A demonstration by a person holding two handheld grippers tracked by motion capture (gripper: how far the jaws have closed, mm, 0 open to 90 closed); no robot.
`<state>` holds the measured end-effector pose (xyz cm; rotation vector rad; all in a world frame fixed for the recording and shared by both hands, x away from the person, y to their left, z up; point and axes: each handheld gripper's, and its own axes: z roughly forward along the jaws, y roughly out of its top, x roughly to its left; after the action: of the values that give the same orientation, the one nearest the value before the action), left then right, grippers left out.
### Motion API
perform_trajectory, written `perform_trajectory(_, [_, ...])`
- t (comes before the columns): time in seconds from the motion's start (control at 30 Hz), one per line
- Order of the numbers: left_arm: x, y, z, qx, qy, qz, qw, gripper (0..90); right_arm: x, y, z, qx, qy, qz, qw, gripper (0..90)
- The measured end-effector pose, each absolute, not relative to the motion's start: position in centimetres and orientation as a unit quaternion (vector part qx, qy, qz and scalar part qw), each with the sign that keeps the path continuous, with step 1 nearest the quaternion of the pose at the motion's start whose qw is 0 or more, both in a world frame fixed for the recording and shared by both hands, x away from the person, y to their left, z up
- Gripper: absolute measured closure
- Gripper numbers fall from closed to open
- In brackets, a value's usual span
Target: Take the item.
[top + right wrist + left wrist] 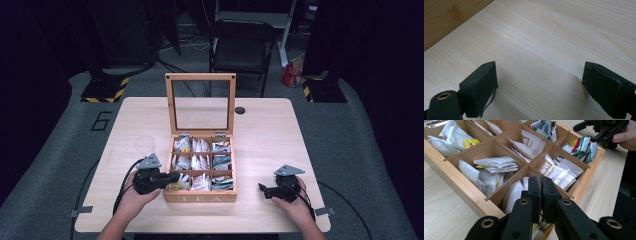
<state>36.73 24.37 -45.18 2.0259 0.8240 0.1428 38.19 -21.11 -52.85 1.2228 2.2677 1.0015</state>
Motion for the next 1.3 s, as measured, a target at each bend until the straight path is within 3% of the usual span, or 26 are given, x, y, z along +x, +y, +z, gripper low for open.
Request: perform_trajectory(1.3, [37.0,24.8,-40.7,0.82,0.317,0.106,0.464,90.0,38.2,-21.1,-52.9,0.435,0.806,0.356,0.187,12.1])
